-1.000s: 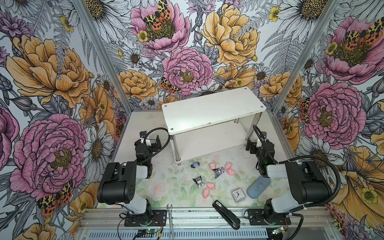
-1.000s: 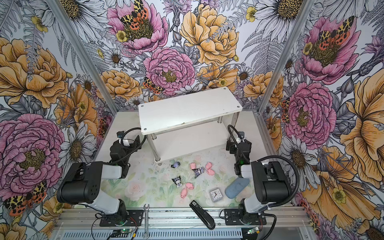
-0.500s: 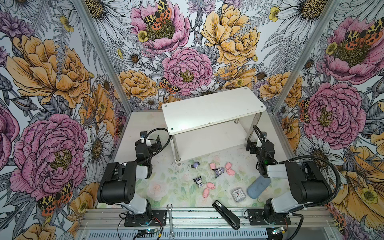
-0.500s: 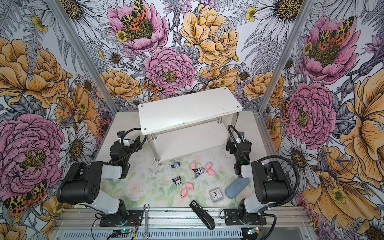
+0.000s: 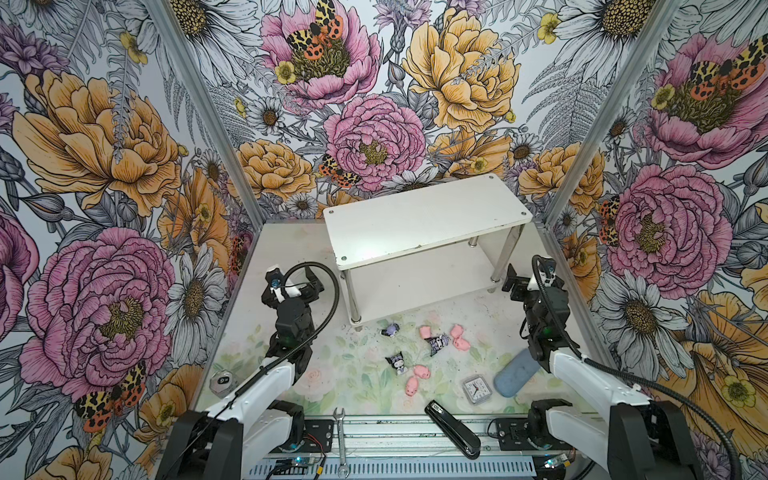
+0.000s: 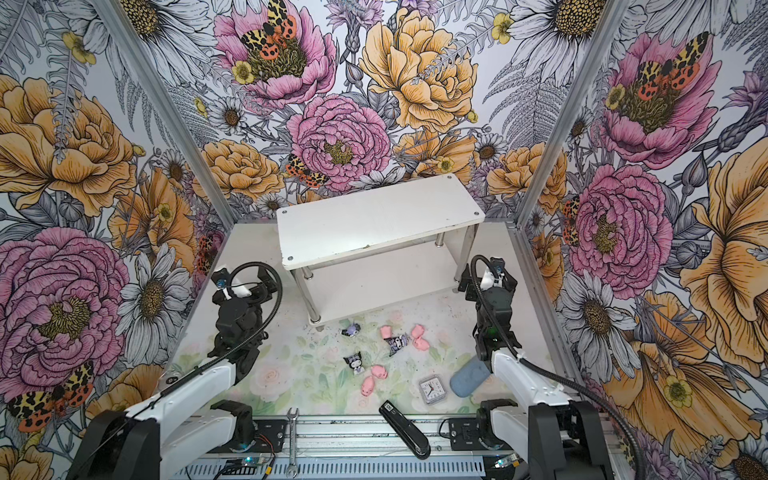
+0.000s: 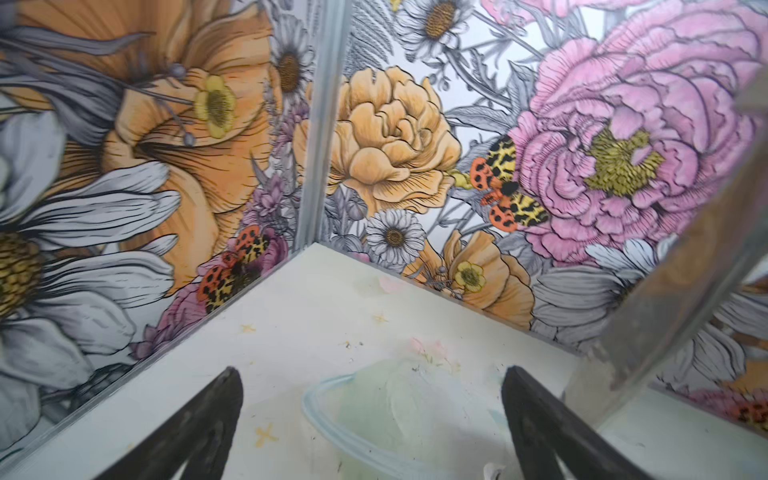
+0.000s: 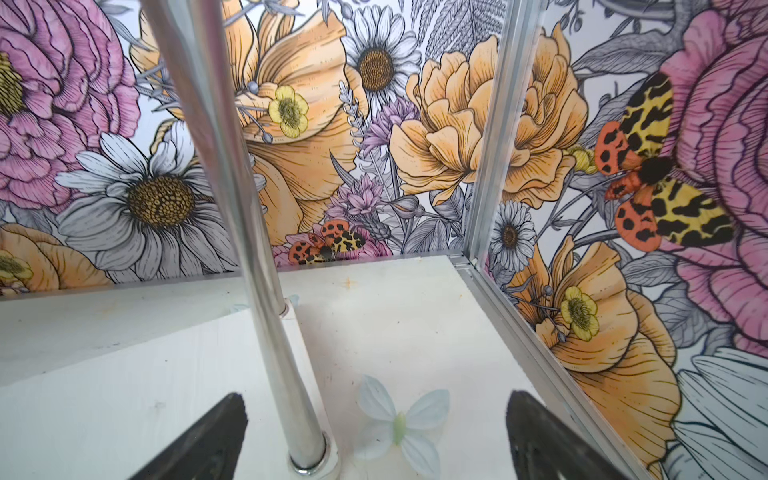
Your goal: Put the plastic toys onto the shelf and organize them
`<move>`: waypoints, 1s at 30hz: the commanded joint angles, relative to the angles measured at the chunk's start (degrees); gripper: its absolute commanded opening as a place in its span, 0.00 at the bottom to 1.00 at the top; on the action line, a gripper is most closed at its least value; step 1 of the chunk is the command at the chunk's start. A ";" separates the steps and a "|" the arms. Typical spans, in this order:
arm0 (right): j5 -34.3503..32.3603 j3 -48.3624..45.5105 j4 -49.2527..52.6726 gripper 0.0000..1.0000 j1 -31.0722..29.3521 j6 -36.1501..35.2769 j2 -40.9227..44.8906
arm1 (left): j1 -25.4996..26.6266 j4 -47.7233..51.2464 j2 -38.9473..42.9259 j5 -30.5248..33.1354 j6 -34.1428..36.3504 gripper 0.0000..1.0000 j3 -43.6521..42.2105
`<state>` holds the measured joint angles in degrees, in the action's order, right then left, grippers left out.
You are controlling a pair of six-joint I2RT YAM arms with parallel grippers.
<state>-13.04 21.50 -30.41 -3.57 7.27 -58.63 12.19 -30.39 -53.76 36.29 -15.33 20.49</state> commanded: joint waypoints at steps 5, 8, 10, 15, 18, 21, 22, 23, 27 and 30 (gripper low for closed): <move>1.41 1.21 17.65 1.00 -0.38 6.11 6.83 | -7.08 26.53 13.50 -11.64 -20.65 0.99 -0.09; 5.05 2.20 17.86 0.93 -0.38 6.47 6.14 | -6.11 29.72 16.87 -15.29 -19.89 0.98 -0.18; 7.84 2.95 17.41 0.87 -0.38 5.45 5.31 | -3.61 29.93 18.99 -17.83 -18.35 0.99 -0.64; 11.36 7.04 17.17 0.82 -0.29 4.65 1.01 | 9.58 32.64 25.12 -14.59 -11.84 0.94 -2.15; 13.25 9.07 15.13 0.82 -0.29 4.43 -1.68 | 16.38 34.69 28.79 -15.33 -9.64 0.89 -3.11; 14.53 11.17 13.49 0.81 -0.12 3.30 -4.27 | 21.03 34.65 31.26 -17.46 -8.58 0.87 -4.04; 15.28 12.11 13.35 0.81 -0.03 2.62 -5.19 | 22.21 34.76 31.58 -18.10 -7.88 0.88 -4.06; 15.91 12.99 13.26 0.80 0.04 2.07 -6.17 | 23.05 34.68 31.49 -18.93 -7.26 0.88 -4.01; 17.80 16.57 13.65 0.76 0.31 0.22 -9.77 | 24.50 32.89 27.72 -23.10 -4.80 0.88 -2.95; 18.12 18.44 13.14 0.74 0.41 -0.32 -11.93 | 24.47 29.60 21.68 -25.96 -3.59 0.86 -1.46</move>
<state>3.31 37.50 -15.59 -3.68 8.69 -69.34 36.27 1.74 -28.34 15.22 -21.96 17.23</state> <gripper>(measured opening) 0.742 0.868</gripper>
